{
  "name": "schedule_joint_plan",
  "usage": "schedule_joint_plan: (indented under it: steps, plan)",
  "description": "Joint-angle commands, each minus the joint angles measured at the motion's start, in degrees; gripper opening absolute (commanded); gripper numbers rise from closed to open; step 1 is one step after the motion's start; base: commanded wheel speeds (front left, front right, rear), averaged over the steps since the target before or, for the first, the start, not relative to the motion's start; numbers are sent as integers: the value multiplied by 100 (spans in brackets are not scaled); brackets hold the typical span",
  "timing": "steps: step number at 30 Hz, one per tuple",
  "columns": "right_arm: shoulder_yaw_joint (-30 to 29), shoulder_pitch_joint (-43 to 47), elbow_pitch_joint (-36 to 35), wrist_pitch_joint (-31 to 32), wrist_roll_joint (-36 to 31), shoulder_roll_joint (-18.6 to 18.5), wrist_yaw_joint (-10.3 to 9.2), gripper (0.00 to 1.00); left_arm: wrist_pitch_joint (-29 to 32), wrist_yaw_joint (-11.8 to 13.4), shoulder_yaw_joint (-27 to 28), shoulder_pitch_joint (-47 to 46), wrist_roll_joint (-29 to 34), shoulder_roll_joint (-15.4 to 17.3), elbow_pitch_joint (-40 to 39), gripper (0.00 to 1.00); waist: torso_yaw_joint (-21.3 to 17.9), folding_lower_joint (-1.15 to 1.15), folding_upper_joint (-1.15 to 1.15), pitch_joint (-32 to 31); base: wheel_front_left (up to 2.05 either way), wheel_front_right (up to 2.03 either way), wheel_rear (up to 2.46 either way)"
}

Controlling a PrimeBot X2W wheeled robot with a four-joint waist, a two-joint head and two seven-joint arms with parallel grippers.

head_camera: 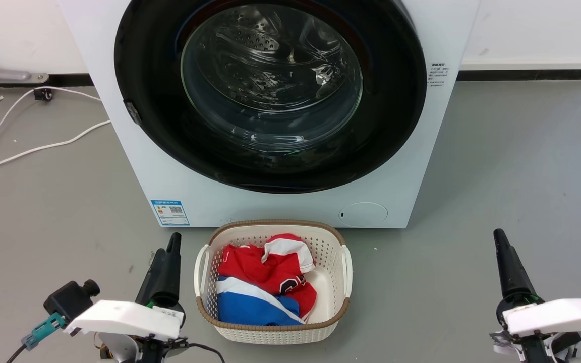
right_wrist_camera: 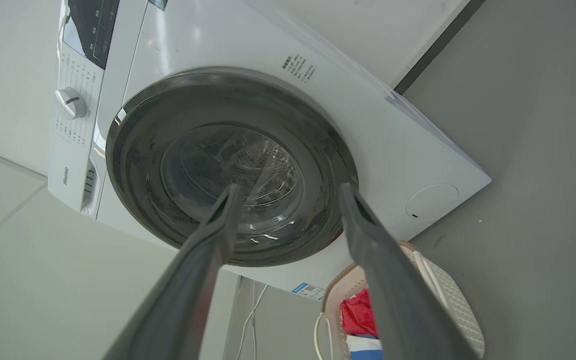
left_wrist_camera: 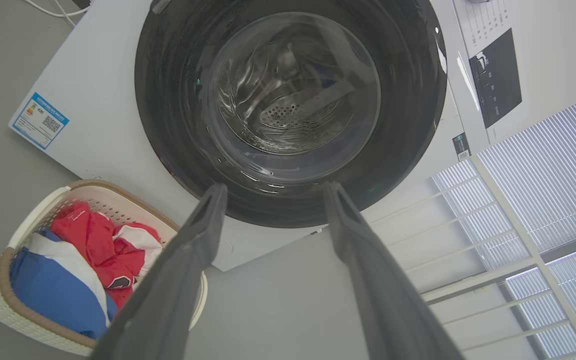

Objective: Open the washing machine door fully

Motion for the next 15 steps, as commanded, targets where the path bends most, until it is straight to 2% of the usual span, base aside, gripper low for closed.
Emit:
schedule_joint_plan:
  steps: [1, 7, 15]
  plan:
    - [27, -54, -112, -59, -356, -56, 6, 100, -58, -13, -47, -97, 271, 55, -67, 100, -1, 0, 0, -5, 0, 0, 0]
    - [48, -31, -134, -96, -1460, -59, 6, 100, -180, -13, -85, -84, 999, 79, 6, 100, 0, 0, 0, -30, 0, 0, 0]
    - [59, 42, -211, -81, -2363, -11, 8, 100, -326, -14, -87, -77, 1774, 127, -3, 100, 8, 0, 0, -60, 0, 0, 0]
